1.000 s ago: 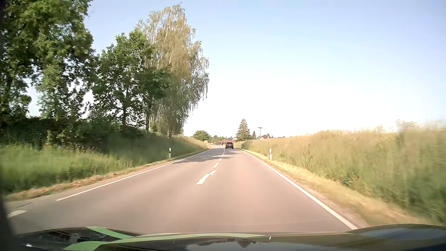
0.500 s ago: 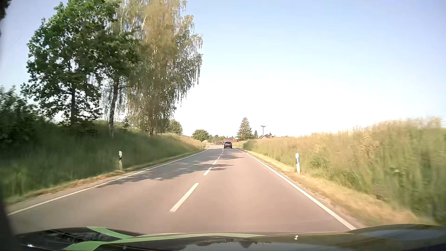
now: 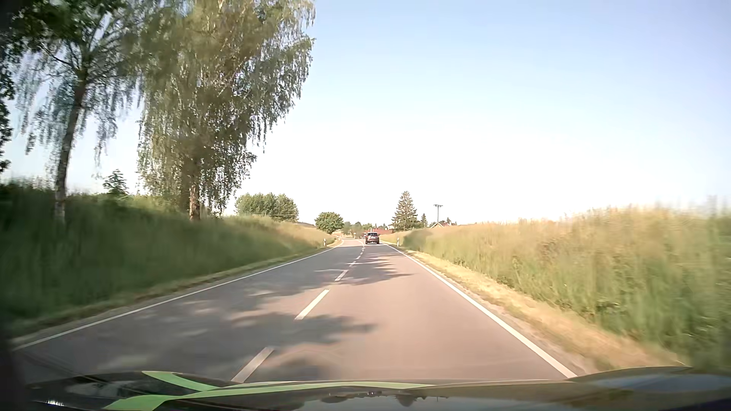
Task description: Follow the waypoints while adhering to traffic rules and regulations
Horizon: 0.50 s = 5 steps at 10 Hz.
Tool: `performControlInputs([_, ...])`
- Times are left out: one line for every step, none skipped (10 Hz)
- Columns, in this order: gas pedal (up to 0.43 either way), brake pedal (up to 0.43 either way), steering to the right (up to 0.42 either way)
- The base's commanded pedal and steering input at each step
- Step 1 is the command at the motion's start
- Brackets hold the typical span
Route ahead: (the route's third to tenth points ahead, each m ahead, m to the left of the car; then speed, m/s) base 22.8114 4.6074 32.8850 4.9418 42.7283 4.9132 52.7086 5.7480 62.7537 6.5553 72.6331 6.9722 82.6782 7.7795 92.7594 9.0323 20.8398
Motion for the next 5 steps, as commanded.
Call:
performControlInputs([0.098, 0.0, -0.008])
performControlInputs([0.059, 0.0, -0.008])
performControlInputs([0.008, 0.0, -0.008])
performControlInputs([0.0, 0.0, -0.008])
performControlInputs([0.0, 0.0, -0.008])
